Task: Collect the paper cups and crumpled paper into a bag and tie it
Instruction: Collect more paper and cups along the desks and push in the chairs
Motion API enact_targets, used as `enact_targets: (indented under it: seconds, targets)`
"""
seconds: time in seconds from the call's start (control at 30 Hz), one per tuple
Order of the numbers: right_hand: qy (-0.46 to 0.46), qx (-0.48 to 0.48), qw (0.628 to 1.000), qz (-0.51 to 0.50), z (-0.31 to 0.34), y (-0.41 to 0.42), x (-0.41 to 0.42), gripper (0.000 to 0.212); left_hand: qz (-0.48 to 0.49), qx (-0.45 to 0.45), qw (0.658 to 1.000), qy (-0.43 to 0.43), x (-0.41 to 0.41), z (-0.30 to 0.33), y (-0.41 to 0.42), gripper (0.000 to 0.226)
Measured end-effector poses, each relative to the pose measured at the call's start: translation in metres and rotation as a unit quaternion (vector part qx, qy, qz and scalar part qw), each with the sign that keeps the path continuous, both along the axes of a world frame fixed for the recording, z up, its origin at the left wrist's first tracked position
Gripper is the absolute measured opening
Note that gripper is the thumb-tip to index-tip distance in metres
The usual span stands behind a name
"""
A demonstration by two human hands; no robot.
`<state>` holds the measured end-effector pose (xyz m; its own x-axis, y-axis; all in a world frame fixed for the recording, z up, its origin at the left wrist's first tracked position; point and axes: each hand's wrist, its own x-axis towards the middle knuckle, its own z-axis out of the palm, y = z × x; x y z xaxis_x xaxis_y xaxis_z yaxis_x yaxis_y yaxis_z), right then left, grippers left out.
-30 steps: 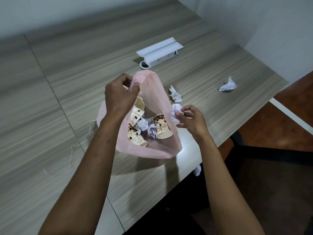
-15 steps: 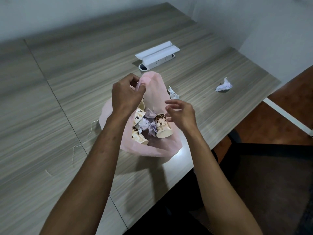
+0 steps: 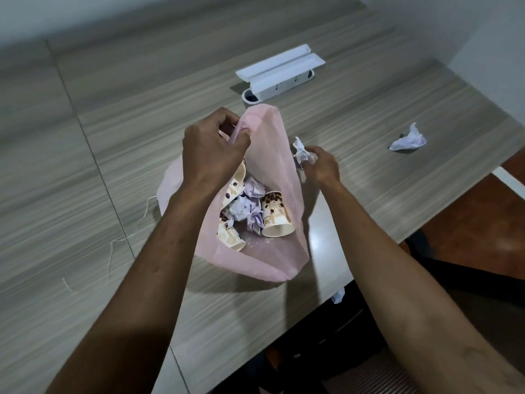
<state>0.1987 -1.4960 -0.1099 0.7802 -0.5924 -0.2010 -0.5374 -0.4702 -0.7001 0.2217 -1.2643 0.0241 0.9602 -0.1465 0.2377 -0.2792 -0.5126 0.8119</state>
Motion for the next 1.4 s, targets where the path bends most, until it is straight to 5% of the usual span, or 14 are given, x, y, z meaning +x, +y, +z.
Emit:
enact_targets:
  seconds: [0.17,0.37,0.67,0.93,1.07,1.4]
  targets:
    - [0.056,-0.029,0.994,0.086,-0.030,-0.011,0.020,0.042,-0.012,0.000,1.000,-0.009,0.001,-0.003,-0.005,0.011]
    - [0.056,-0.059,0.996,0.041,-0.036,-0.005,-0.001,0.022,-0.002,-0.004,1.000,0.001,-0.004,-0.007,0.000,0.011]
    - [-0.080,0.141,0.980,-0.115,0.043,0.024,-0.083,0.010,0.013,-0.002,1.000,-0.002,-0.008,0.010,0.016,0.009]
    - [-0.031,0.178,0.982,0.059,0.118,0.096,-0.104,0.009,0.016,0.006,1.000,0.008,-0.010,0.020,0.025,0.005]
    - [-0.019,0.112,0.984,0.140,0.105,0.115,-0.094,0.042,-0.003,-0.001,1.000,0.012,-0.016,0.022,0.021,0.004]
    - [-0.056,0.107,0.987,-0.107,0.079,0.045,-0.136,0.016,-0.045,-0.002,0.999,-0.002,-0.021,0.030,-0.023,0.010]
